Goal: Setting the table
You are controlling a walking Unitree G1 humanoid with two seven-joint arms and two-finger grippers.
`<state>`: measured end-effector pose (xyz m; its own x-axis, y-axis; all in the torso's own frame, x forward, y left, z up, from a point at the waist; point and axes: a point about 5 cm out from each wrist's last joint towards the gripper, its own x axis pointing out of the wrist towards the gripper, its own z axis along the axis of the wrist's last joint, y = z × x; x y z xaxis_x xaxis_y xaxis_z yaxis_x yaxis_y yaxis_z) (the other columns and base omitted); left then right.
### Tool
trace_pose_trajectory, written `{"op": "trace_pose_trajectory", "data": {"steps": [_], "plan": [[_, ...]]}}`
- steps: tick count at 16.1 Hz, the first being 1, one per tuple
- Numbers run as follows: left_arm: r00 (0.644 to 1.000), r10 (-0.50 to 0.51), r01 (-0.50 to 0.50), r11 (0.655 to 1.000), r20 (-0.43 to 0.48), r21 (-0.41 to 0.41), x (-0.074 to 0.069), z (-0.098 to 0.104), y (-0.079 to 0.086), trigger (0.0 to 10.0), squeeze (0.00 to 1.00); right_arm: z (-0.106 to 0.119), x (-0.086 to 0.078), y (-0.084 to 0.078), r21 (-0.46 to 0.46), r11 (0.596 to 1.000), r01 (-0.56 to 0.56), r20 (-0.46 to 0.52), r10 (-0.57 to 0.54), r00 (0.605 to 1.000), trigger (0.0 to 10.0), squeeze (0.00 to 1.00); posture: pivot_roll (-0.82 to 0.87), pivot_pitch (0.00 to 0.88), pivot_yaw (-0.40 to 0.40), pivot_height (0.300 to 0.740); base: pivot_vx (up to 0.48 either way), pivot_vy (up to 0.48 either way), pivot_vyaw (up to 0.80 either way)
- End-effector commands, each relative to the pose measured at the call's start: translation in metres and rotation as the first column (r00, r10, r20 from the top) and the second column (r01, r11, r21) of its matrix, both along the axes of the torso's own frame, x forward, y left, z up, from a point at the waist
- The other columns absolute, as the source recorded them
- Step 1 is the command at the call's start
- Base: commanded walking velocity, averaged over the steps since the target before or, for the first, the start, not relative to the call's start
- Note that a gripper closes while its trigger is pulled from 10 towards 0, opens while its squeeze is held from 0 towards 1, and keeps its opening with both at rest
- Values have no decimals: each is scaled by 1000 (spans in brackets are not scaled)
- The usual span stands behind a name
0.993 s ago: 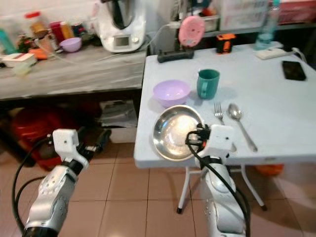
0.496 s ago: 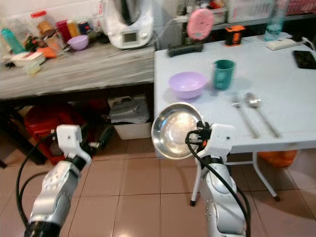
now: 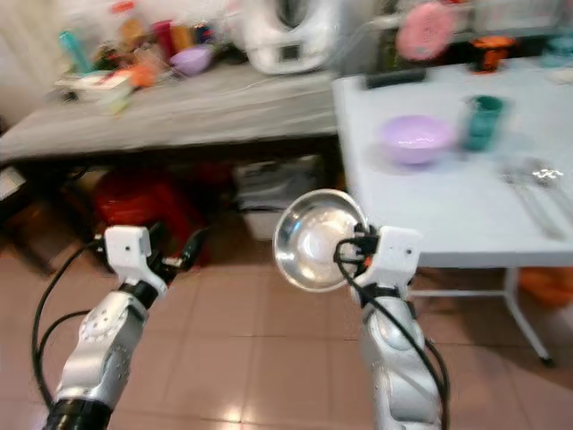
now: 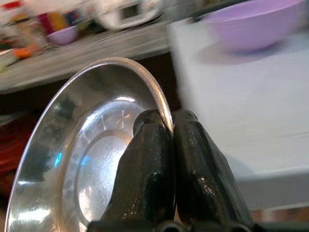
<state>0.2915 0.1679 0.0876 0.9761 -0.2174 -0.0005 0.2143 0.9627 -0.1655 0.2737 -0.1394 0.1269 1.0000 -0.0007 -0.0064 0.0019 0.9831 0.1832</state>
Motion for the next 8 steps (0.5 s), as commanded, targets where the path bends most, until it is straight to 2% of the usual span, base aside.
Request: {"op": "trace_pose_trajectory", "data": {"steps": [1, 5, 8], "plan": [[1000, 10, -10, 1000, 13, 5, 2, 4, 2, 10000, 0, 6, 1, 2, -3, 1000, -13, 28, 13, 1000, 10000, 0, -63, 0, 139, 740, 0, 394, 0], [1000, 14, -14, 1000, 15, 4, 3, 3, 1, 10000, 0, 5, 0, 1, -4, 1000, -16, 25, 16, 1000, 10000, 0, -67, 0, 140, 740, 0, 376, 0], [999, -22, 22, 1000, 26, -6, 3, 5, -2, 10000, 0, 8, 1, -2, -11, 1000, -2, 41, 2, 999, 10000, 0, -73, 0, 141, 740, 0, 0, 0]]}}
